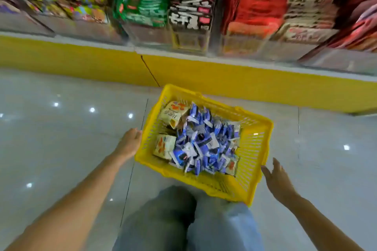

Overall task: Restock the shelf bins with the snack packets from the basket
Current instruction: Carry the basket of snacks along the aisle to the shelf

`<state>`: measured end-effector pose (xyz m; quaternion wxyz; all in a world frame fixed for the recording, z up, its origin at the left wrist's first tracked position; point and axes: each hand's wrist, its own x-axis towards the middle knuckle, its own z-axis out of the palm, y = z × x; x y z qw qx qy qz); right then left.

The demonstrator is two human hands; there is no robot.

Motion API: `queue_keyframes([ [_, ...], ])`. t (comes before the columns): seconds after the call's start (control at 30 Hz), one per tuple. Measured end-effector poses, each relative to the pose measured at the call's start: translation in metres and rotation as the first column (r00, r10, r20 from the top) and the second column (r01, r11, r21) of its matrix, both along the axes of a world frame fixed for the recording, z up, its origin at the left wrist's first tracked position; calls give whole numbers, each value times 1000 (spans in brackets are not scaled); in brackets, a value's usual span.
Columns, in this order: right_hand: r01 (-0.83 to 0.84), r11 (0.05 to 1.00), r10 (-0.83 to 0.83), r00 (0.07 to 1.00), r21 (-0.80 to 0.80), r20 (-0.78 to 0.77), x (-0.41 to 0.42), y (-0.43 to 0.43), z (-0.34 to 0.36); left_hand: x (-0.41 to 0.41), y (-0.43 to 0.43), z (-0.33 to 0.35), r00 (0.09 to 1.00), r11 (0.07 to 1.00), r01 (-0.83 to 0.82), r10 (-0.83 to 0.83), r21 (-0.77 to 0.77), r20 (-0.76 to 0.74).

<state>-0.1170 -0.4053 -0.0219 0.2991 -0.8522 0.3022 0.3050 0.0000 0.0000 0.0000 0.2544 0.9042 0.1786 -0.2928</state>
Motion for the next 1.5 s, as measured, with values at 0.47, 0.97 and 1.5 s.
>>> queue_keyframes([
  [0.47,496,859,-486,868,131,-97,33,-9,-46,1,8,-66,775,758,-609,506,-235,-377],
  [0.97,233,970,-226,969,-67,104,32,34,139,-129,45,90,722,745,-667,634,-33,-278],
  [1.5,-207,978,197,871,-27,450,124,266,361,-209,218,285,414,468,-867,868,-171,275],
])
